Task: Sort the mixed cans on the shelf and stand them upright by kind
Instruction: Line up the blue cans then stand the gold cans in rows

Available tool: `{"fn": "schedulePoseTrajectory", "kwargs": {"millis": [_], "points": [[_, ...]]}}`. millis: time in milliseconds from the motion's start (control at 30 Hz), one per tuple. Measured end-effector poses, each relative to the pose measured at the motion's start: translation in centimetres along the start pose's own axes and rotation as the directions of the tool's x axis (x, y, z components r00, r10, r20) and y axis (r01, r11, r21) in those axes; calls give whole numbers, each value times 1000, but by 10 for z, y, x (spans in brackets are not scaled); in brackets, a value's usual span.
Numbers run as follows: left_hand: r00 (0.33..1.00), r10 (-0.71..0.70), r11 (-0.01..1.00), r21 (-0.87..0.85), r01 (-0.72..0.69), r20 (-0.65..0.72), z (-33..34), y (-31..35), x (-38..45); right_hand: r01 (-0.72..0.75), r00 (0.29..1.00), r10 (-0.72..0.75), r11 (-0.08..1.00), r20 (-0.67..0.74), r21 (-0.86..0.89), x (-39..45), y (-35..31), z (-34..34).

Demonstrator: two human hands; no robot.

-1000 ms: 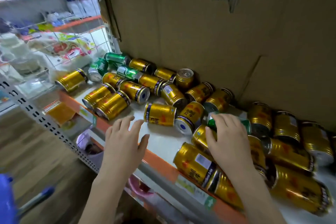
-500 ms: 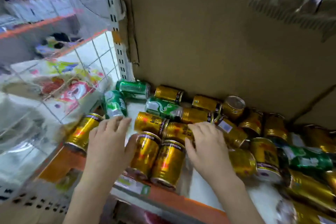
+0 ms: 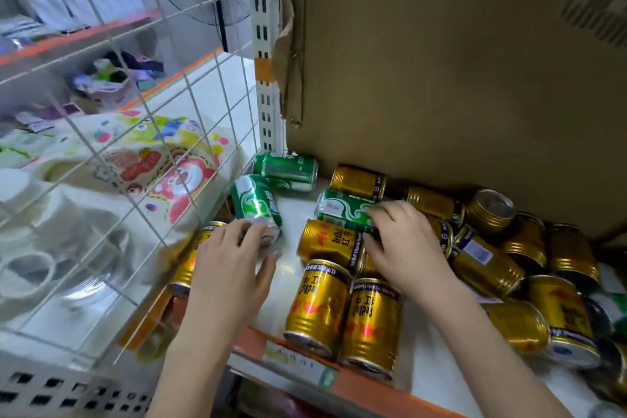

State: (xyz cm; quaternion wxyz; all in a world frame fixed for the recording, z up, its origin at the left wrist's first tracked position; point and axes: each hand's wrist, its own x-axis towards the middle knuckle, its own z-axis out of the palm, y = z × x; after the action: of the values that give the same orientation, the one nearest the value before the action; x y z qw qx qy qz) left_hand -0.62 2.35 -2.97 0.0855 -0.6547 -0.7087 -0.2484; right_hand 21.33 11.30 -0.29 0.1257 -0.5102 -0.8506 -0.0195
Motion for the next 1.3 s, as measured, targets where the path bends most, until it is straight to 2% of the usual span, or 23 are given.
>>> {"fn": "schedulePoseTrajectory", "kwargs": {"millis": [167, 267, 367, 467, 633, 733, 833, 900, 967, 1067, 1233, 1300], "points": [[997, -74, 990, 122, 72, 15, -9, -13, -2, 237, 948, -202, 964, 246, -124, 64, -9, -4], [987, -149, 974, 184, 135, 65, -14, -14, -4, 424, 840, -321, 891, 437, -160, 93, -24, -4], [984, -158, 964, 230, 136, 81, -15, -14, -4, 521, 733, -346, 840, 586, -155, 109, -36, -2], [986, -139, 963, 247, 112, 96, -13, -11, -2, 547, 678, -338, 825, 653, -141, 118, -39, 2], [982, -136, 970, 221, 104, 135, -7, -4, 1, 603, 640, -328, 774, 695, -190, 124, -33, 10], [984, -118, 973, 214, 89, 130, -4, -3, 3, 616, 651, -354, 764, 672, -194, 121, -33, 11], [988, -104, 974, 213, 78, 115, -3, -1, 7, 640, 689, -409, 730, 598, -238, 115, -34, 6], [988, -92, 976, 210, 64, 122, -1, -1, 10, 617, 719, -406, 747, 564, -248, 108, -35, 5], [987, -74, 977, 211, 43, 141, 1, -1, 13, 540, 764, -379, 818, 522, -196, 101, -34, 1], [978, -53, 972, 235, 4, 201, 5, 0, 20, 377, 865, -343, 926, 367, -21, 92, -27, -10], [952, -4, 942, 319, -98, 306, 3, 13, 49, 208, 962, -231, 965, 143, 159, 63, -14, -17], [890, -9, 906, 381, -186, 455, 9, 11, 62, 154, 978, -176, 971, 113, 182, 52, -11, -14]]}}
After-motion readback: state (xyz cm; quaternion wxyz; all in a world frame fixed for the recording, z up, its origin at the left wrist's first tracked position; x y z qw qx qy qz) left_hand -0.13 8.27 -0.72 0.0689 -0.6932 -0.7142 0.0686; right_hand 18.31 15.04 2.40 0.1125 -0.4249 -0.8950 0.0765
